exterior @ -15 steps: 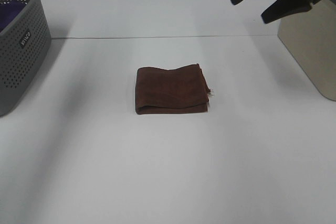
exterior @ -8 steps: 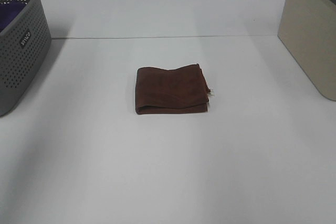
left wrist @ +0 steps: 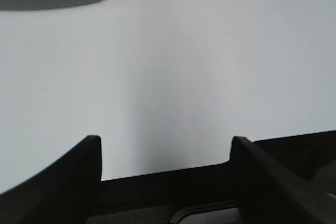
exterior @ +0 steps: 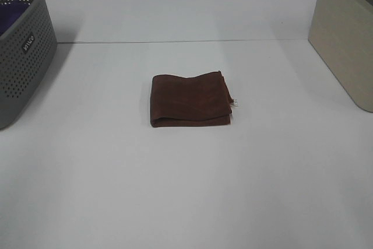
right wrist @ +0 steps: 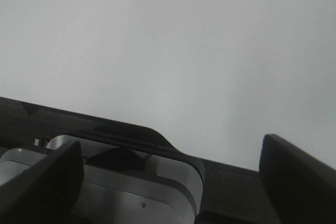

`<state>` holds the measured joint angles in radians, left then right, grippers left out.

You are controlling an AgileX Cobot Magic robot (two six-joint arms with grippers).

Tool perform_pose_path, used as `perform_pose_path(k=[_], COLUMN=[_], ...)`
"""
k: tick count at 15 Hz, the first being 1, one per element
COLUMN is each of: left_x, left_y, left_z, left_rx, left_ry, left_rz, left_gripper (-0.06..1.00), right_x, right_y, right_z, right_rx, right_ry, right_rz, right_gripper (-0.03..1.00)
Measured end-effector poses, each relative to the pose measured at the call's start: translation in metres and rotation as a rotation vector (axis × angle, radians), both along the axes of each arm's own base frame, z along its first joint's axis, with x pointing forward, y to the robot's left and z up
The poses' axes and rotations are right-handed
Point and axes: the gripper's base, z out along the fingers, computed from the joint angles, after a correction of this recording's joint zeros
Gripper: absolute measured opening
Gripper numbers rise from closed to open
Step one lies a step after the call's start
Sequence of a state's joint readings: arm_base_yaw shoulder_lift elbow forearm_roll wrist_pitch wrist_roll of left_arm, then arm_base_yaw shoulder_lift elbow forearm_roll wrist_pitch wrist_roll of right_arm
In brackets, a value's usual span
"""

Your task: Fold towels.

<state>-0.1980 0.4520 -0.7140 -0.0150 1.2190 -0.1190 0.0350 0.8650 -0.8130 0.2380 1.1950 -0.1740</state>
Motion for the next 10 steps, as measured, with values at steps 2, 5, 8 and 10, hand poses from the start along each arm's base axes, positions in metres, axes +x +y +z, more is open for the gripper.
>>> perform_pose_path(k=[2, 5, 8, 10], left_x=[-0.016, -0.030, -0.028, -0.024], left_y=[0.003, 0.004, -0.001, -0.004], left_z=[-0.011, -0.029, -0.037, -0.040], left_rx=[0.006, -0.002, -0.015, -0.011], left_ry=[-0.047, -0.116, -0.140, -0.171], left_rz=[-0.017, -0.048, -0.117, -0.155], left_gripper=[0.65, 0.65, 0.65, 0.65], right_x=[-0.020, -0.051, -0.075, -0.085], right_y=[-0.001, -0.007, -0.012, -0.012], right_z=[-0.013, -0.033, -0.043, -0.042], right_rx=[-0.007, -0.054, -0.087, -0.084], right_ry=[-0.020, -0.120, -0.266, -0.351], right_rz=[-0.004, -0.016, -0.031, -0.038], right_gripper=[0.85, 0.85, 0.85, 0.85])
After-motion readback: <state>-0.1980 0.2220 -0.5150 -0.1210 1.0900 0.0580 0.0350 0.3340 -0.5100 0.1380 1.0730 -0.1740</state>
